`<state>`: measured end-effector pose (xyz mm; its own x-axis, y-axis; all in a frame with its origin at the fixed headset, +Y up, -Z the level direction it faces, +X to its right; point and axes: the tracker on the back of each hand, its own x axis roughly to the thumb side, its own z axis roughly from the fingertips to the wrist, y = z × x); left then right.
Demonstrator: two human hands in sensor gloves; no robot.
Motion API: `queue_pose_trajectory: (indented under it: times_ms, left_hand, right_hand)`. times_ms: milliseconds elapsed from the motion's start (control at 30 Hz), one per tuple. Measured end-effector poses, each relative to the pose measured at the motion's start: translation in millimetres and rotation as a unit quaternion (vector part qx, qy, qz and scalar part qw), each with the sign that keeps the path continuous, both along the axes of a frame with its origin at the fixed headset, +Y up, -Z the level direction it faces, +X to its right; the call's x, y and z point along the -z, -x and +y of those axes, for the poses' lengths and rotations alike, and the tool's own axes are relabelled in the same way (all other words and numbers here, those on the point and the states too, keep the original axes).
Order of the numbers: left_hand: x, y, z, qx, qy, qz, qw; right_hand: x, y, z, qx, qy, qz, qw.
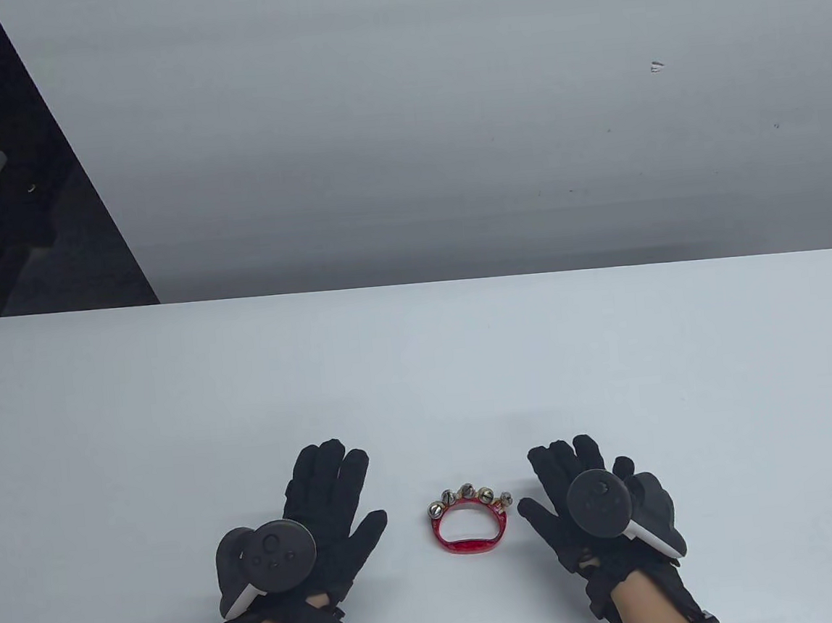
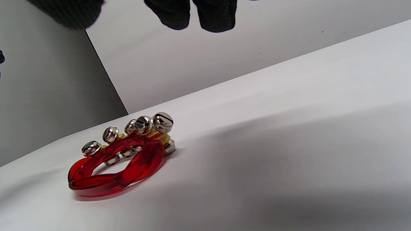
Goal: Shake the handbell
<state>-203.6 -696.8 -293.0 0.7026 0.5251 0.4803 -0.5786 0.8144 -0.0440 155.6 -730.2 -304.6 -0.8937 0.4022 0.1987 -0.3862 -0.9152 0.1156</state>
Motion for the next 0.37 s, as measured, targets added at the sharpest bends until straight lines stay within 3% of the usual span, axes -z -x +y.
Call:
queue_pose_trajectory:
  times_ms: [367]
  left_hand:
    - [-0.5, -0.7, -1.2, 0.000, 0.005, -0.002, 1.000]
  right_hand:
    - [0.6, 1.1, -1.5, 0.004, 0.013, 0.005, 1.000]
